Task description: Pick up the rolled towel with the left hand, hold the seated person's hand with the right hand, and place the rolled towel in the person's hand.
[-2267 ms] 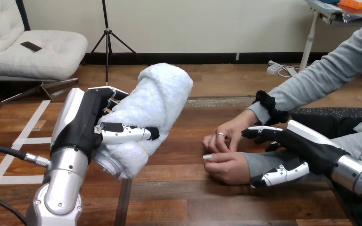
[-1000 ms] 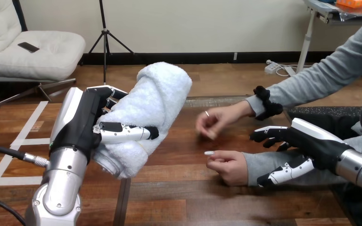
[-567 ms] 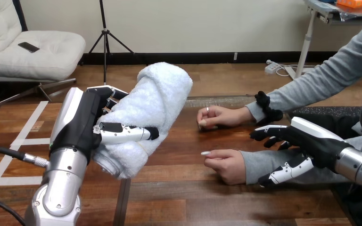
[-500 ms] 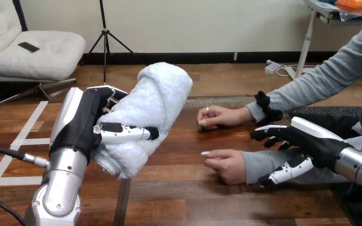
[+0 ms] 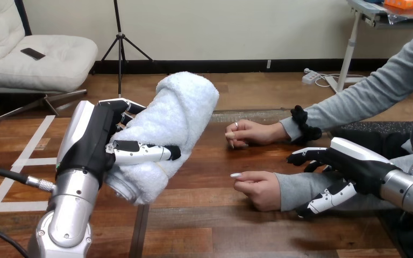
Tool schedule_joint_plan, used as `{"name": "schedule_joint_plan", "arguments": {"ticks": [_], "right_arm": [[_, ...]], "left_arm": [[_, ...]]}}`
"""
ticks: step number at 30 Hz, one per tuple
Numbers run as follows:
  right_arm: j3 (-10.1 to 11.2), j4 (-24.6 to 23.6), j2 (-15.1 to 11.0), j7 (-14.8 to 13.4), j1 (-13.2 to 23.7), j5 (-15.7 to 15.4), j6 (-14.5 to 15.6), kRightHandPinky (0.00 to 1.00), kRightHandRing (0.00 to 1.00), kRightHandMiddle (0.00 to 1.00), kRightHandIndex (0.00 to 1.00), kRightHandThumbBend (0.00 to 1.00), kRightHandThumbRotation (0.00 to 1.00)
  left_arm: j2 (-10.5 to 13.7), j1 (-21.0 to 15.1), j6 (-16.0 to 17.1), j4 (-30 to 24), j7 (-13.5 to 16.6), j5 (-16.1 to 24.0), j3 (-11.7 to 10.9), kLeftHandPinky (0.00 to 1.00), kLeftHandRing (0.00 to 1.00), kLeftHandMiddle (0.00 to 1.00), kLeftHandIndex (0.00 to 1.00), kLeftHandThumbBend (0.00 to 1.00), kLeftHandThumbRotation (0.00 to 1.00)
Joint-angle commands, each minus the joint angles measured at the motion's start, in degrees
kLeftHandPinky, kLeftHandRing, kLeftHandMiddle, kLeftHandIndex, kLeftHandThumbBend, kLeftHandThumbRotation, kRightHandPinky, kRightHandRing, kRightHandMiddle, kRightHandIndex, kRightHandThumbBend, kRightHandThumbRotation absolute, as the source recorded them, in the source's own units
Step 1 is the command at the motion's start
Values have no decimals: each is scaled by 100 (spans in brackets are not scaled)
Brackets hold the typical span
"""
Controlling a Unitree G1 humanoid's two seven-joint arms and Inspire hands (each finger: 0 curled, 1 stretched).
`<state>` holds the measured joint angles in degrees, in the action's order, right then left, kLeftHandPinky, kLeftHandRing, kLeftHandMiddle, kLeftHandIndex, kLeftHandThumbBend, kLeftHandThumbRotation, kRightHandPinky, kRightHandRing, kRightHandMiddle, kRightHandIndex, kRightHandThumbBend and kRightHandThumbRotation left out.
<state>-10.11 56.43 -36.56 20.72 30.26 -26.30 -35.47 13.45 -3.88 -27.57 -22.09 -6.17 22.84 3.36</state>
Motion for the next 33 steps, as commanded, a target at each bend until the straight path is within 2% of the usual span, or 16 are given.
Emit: {"name": "schedule_joint_plan", "arguments": {"ticks": [1,9,21,33], "right_arm": [[-77,71,-147,-187,603,-77,-4,67,80,85,84,100,32],[-215,150,-110,-154,696,-189,209,69,81,86,84,100,32],[-401,317,-66,-217,805,-324,340,69,81,86,84,100,32],[-551,456,-44,-392,900,-447,313,68,79,84,82,100,30]], "left_arm": [[109,-230,242,-227,38,-28,-130,26,34,40,44,62,0],[115,-221,261,-230,21,-66,-153,26,33,40,44,62,0],[162,-194,266,-254,14,-58,-168,22,30,38,43,63,0],[195,-171,250,-280,13,-40,-169,22,30,38,44,63,0]]}}
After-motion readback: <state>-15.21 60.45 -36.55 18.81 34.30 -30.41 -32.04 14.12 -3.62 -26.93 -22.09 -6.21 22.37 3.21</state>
